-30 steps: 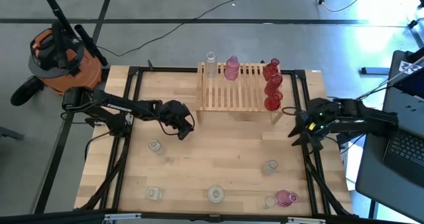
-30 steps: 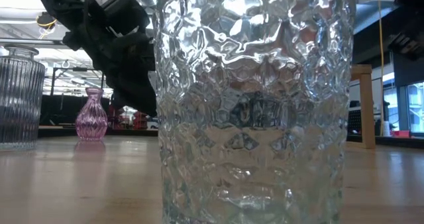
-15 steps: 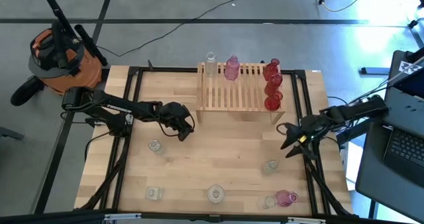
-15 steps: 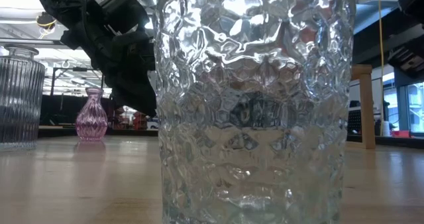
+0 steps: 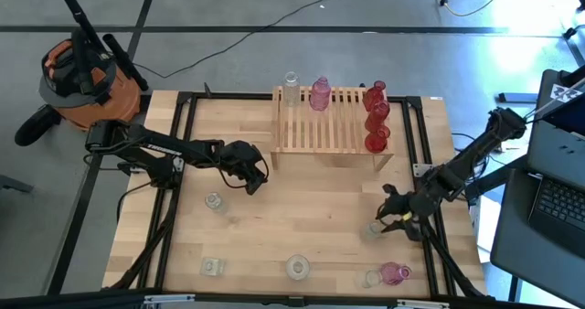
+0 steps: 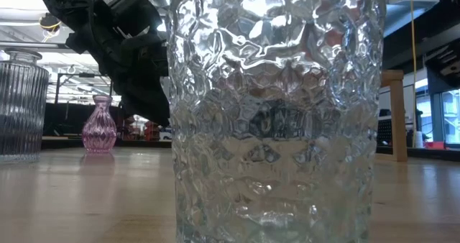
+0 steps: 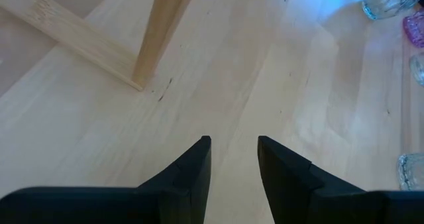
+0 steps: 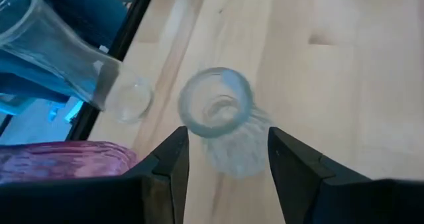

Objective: Sort vases onto shelf
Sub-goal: Put the transparent vase on the shelf aligned with the other transparent vase

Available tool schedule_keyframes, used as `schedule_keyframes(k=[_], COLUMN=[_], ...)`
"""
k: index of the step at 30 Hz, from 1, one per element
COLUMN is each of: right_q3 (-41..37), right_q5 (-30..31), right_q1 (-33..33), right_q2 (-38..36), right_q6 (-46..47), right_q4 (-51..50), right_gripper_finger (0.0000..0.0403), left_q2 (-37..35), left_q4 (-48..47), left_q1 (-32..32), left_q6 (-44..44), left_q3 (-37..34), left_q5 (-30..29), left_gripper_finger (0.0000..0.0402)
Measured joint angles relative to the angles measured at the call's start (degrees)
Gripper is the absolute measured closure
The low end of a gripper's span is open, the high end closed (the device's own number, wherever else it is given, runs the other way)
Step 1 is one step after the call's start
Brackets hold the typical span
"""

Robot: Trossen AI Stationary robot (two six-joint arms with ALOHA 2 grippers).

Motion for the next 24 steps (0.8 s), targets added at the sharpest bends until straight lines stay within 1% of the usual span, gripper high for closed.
schedule_keyframes(k=[5, 9, 17, 24], right_q3=[0.0, 0.0, 0.0, 0.0], right_q5=[2.09, 7.17, 12.77, 22.24], right_q1=[3.84, 5.46, 5.78, 5.76], right_q2=[7.3, 13.99, 25.59, 32.12], right_q6=[1.76, 3.22, 4.86, 4.58], right_q4=[8.51, 16.29, 28.24, 38.3], right_gripper_finger=[0.0251, 0.0251, 0.0251, 0.0251], left_q2=[0.0, 0.0, 0.0, 0.0], left_q4=[0.0, 0.0, 0.0, 0.0], left_q1=[0.0, 0.0, 0.0, 0.0], left_q6=[0.02, 0.02, 0.05, 0.11], left_q3=[0.0, 0.0, 0.0, 0.0], left_q5=[0.08, 0.14, 0.19, 0.2], left_gripper_finger=[0.0285, 0.0285, 0.0285, 0.0285])
